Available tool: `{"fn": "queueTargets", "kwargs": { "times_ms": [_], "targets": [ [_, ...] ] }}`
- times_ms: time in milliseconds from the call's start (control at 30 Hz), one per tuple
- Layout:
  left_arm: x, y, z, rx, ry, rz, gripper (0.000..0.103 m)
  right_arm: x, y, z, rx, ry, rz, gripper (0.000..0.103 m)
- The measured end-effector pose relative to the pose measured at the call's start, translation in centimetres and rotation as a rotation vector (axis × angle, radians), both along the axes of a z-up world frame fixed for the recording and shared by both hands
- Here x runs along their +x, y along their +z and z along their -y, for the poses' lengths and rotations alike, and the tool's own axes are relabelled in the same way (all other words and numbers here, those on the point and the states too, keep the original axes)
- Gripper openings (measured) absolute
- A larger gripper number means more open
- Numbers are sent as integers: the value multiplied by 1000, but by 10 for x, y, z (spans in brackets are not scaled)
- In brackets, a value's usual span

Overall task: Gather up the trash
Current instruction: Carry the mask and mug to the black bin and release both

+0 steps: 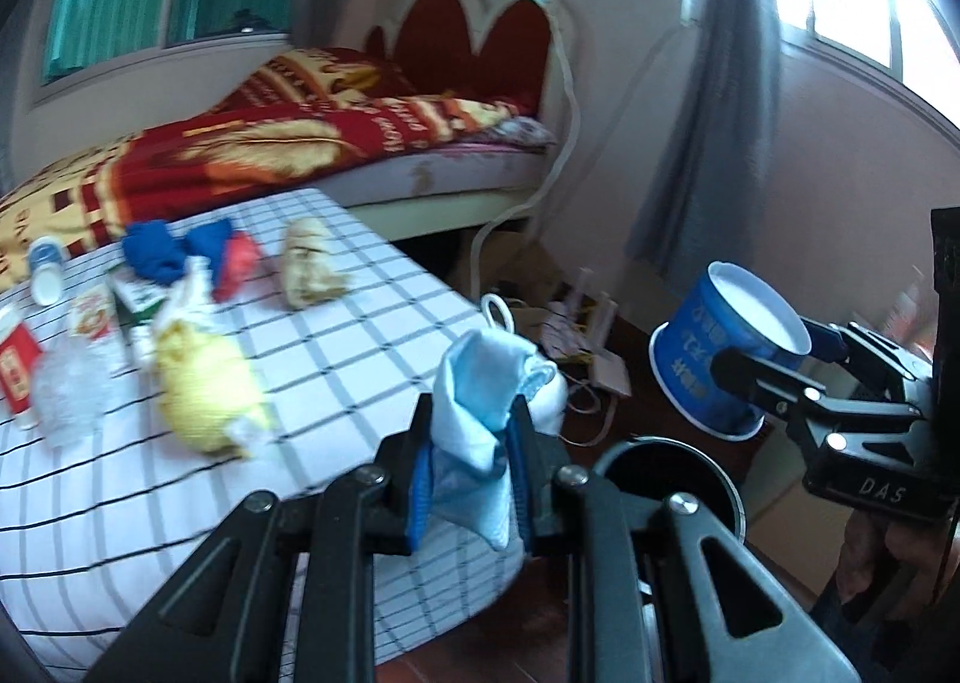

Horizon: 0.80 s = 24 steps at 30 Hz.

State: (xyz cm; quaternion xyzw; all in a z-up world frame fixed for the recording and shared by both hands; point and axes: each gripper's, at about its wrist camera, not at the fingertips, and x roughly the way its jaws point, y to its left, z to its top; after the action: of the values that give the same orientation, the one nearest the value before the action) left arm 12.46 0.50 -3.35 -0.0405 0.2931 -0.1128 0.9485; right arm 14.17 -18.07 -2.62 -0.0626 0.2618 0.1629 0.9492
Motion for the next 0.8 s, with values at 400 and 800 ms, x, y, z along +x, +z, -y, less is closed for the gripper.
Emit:
{"fn": "queueTargets", "kwargs": {
  "times_ms": [400, 800],
  "targets": [
    [6, -30, 95, 14, -219, -83, 24, -10, -47, 96, -30, -129, -116, 76],
    [27, -94, 159, 47, -364, -251, 24, 5, -124, 142, -86, -126, -272, 76]
  ]
}}
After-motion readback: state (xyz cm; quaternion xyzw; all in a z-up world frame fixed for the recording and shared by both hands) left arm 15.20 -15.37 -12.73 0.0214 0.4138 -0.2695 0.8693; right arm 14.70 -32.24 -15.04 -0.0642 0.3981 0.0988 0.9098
